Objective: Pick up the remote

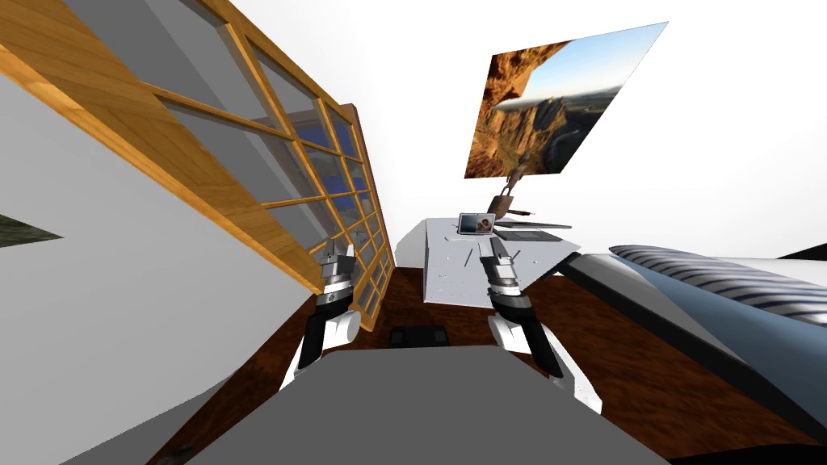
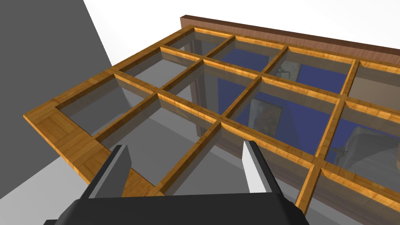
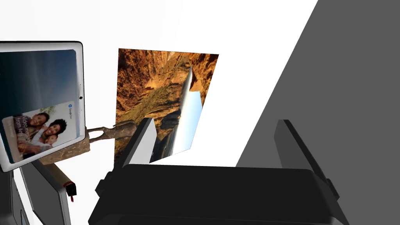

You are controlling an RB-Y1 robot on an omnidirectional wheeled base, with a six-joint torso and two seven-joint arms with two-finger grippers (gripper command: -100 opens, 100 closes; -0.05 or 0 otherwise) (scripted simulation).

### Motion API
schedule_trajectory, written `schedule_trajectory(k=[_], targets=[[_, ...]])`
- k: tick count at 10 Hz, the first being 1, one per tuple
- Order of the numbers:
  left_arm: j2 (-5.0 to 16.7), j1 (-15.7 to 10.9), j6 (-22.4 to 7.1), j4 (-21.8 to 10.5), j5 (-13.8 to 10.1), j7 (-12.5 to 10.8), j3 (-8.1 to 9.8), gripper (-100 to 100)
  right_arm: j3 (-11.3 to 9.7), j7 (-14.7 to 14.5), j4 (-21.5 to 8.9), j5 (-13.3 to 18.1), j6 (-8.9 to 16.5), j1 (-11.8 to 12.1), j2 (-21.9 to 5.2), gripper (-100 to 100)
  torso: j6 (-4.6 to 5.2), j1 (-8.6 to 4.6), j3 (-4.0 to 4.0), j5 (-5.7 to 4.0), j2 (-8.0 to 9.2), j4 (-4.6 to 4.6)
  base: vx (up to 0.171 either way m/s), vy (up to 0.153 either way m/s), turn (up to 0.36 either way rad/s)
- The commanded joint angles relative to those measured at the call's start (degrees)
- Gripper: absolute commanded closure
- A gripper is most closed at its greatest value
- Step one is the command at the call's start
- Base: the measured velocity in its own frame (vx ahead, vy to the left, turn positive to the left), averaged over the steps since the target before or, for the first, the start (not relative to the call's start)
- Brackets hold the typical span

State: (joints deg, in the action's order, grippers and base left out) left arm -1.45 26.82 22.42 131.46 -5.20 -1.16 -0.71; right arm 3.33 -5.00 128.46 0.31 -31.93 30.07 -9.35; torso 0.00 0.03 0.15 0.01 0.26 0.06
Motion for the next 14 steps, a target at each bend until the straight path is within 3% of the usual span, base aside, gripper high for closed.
schedule_trajectory(k=[1,6,14], targets=[[0.0,0.0,0.0,0.0,0.0,0.0,0.00,0,1.2,-0.8,-1.0,0.2,0.0,-0.6,-2.9,-100,0.00,0.00,0.00,0.00,0.00,0.00,-0.076,0.029,0.061],[0.0,0.0,0.0,0.0,0.0,0.0,0.00,0,3.0,-1.9,-2.8,0.7,-0.3,-1.4,-10.0,-100,0.00,-0.01,-0.04,0.00,-0.07,-0.02,-0.056,0.014,0.026],[0.0,0.0,0.0,0.0,0.0,0.0,0.00,0,6.8,-4.0,-7.6,2.5,-1.4,-3.0,-23.7,-100,0.00,0.02,-0.06,0.00,-0.11,-0.02,-0.049,0.022,0.036]])
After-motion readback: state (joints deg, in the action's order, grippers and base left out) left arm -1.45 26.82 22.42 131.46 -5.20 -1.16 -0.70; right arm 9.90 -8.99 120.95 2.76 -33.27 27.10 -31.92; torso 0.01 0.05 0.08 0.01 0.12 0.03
